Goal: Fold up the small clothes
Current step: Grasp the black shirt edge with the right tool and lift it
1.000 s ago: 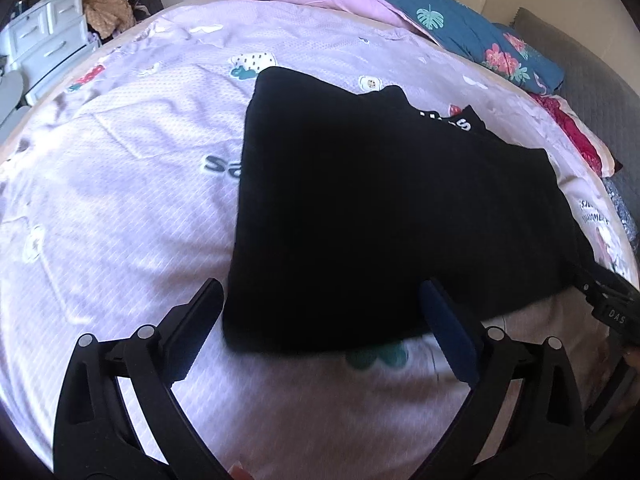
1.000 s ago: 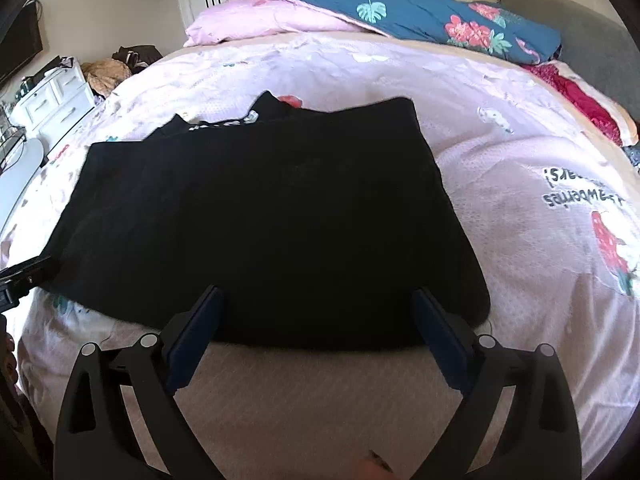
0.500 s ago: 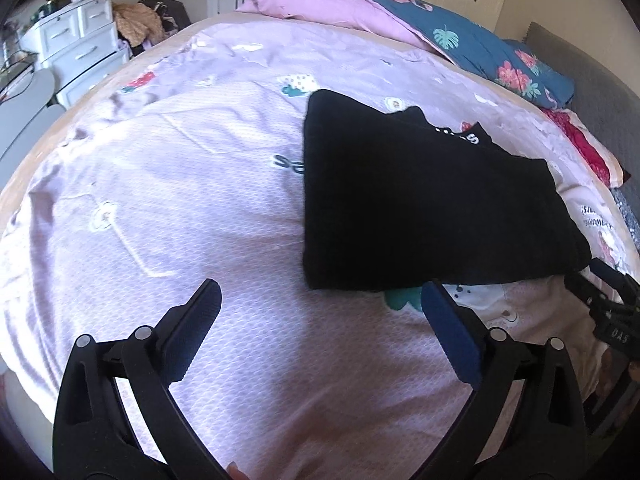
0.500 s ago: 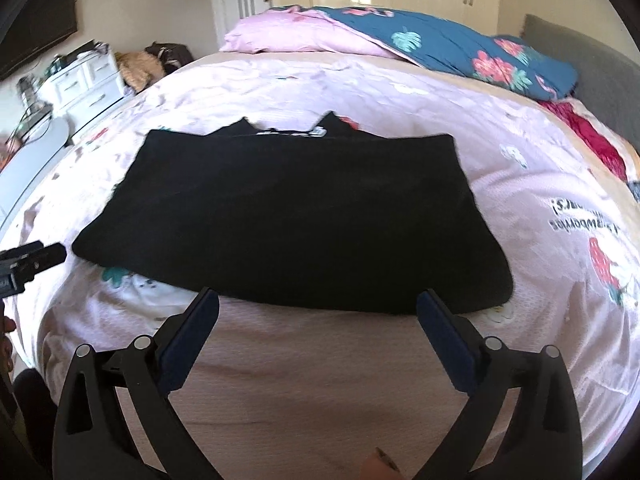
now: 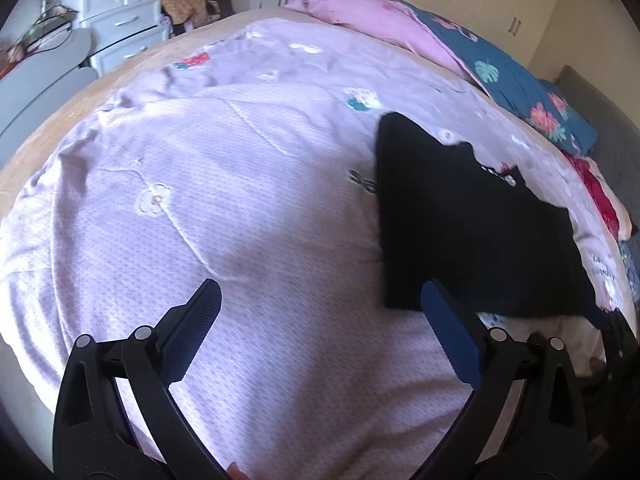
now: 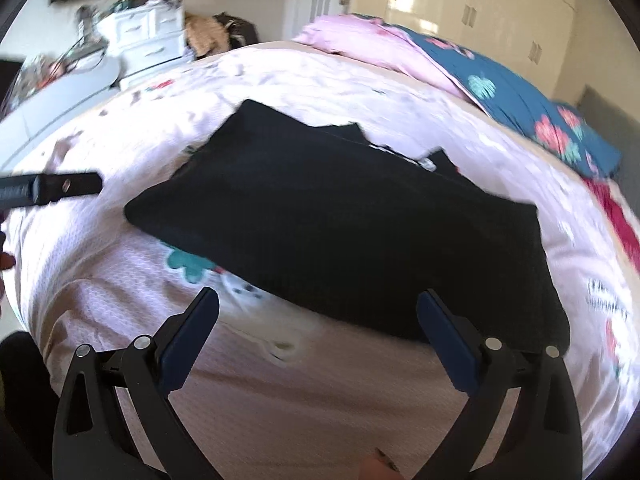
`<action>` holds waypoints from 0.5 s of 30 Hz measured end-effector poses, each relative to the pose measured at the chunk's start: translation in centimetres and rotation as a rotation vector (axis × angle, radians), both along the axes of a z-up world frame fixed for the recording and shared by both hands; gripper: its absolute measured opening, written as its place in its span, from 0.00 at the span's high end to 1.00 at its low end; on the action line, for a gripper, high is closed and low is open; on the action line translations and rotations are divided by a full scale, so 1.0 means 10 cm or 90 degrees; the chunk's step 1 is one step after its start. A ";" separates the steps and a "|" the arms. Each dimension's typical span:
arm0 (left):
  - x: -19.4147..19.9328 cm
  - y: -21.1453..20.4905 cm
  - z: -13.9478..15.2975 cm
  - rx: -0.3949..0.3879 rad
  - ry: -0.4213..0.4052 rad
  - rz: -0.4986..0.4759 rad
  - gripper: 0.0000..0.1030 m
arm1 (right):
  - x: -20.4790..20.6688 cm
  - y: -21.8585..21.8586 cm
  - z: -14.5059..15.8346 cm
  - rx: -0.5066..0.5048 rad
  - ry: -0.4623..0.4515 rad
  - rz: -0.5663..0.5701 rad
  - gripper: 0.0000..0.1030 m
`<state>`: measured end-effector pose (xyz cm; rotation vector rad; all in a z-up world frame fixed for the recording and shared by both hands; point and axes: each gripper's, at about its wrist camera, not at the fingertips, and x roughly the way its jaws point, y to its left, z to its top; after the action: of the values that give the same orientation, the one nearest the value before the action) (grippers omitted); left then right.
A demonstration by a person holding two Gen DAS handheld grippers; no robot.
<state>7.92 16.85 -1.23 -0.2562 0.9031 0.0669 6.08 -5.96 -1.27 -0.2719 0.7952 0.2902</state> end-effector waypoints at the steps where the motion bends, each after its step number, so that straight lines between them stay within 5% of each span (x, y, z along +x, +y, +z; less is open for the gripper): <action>1: 0.01 0.03 -0.01 -0.001 0.001 0.006 0.09 | 0.01 0.07 -0.01 -0.008 -0.004 0.010 0.04; 15: 0.37 0.20 0.00 -0.007 -0.002 0.015 0.09 | 0.30 0.78 -0.30 -0.107 -0.028 0.086 0.04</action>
<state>11.65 18.82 -1.19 -0.2773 0.8975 0.0837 9.12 1.80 -4.25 -0.4899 0.7599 0.3436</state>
